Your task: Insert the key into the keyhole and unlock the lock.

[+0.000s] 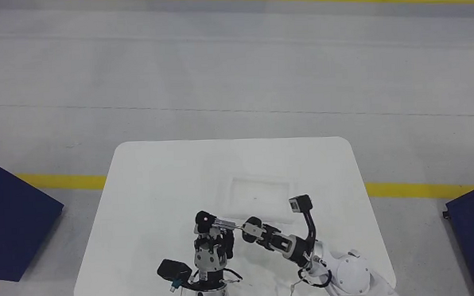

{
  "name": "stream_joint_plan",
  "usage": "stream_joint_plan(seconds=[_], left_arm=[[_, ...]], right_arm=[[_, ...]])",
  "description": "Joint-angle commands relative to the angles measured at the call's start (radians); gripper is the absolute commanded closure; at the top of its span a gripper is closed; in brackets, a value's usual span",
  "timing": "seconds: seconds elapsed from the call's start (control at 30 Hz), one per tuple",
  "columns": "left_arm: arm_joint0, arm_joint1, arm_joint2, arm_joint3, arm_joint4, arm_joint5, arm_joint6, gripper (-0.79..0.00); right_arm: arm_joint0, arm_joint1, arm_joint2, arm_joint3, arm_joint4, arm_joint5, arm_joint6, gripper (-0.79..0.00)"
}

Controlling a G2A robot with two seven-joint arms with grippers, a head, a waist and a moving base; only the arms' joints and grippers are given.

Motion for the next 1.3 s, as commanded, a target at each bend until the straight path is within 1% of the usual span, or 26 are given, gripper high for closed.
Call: stream_joint_plan(seconds=[0.0, 0.3, 0.33, 0.37, 0.4, 0.47, 0.5, 0.67, 0.7, 0.77, 0.93, 1.0, 1.07, 1.1, 1.27], left_arm=[[0.003, -0.003, -0.004, 0.0, 0.0, -0.002, -0.001, 0.0], [0.013, -0.018, -0.017, -0.001, -0.016, -0.019, -0.015, 0.0], [0.014, -0.019, -0.018, -0.001, -0.017, -0.022, -0.018, 0.0], [0.015, -0.02, -0.019, -0.001, -0.019, -0.026, -0.021, 0.0], [0.016, -0.022, -0.021, -0.001, -0.021, -0.029, -0.023, 0.0], [0.018, -0.025, -0.024, -0.003, -0.025, -0.034, -0.027, 0.0], [0.019, -0.026, -0.025, -0.004, -0.027, -0.037, -0.029, 0.0], [0.025, -0.033, -0.035, -0.008, -0.035, -0.043, -0.037, 0.0], [0.026, -0.034, -0.037, -0.009, -0.035, -0.045, -0.038, 0.0], [0.029, -0.036, -0.042, -0.011, -0.036, -0.046, -0.039, 0.0], [0.035, -0.041, -0.052, -0.012, -0.029, -0.049, -0.042, 0.0], [0.037, -0.043, -0.055, -0.013, -0.027, -0.05, -0.043, 0.0], [0.038, -0.045, -0.058, -0.013, -0.023, -0.049, -0.045, 0.0], [0.039, -0.046, -0.06, -0.013, -0.021, -0.05, -0.046, 0.0], [0.043, -0.051, -0.067, -0.013, -0.011, -0.054, -0.049, 0.0]], right_arm=[[-0.001, -0.001, -0.003, -0.002, 0.001, 0.001, -0.002, 0.0], [-0.003, -0.002, -0.01, -0.003, 0.003, 0.012, -0.003, 0.0], [-0.003, -0.002, -0.01, -0.004, 0.003, 0.014, -0.003, -0.145], [-0.003, -0.002, -0.01, -0.004, 0.003, 0.014, -0.003, -0.336], [-0.004, -0.002, -0.009, -0.004, 0.003, 0.014, -0.004, -0.372], [-0.004, -0.002, -0.009, -0.005, 0.004, 0.015, -0.005, -0.394], [-0.004, -0.002, -0.008, -0.005, 0.005, 0.015, -0.004, -0.437], [-0.006, -0.002, -0.001, -0.006, 0.008, 0.011, -0.005, -0.425], [-0.008, -0.001, 0.002, -0.007, 0.009, 0.009, -0.005, -0.391], [-0.012, 0.0, 0.009, -0.008, 0.009, 0.005, -0.003, -0.376], [-0.029, 0.005, 0.036, -0.011, 0.008, -0.01, 0.007, -0.299], [-0.037, 0.008, 0.046, -0.012, 0.008, -0.015, 0.014, -0.237], [-0.042, 0.009, 0.053, -0.012, 0.01, -0.018, 0.019, -0.089], [-0.045, 0.01, 0.056, -0.012, 0.01, -0.018, 0.02, 0.0], [-0.048, 0.011, 0.054, -0.013, 0.008, -0.013, 0.029, 0.0]])
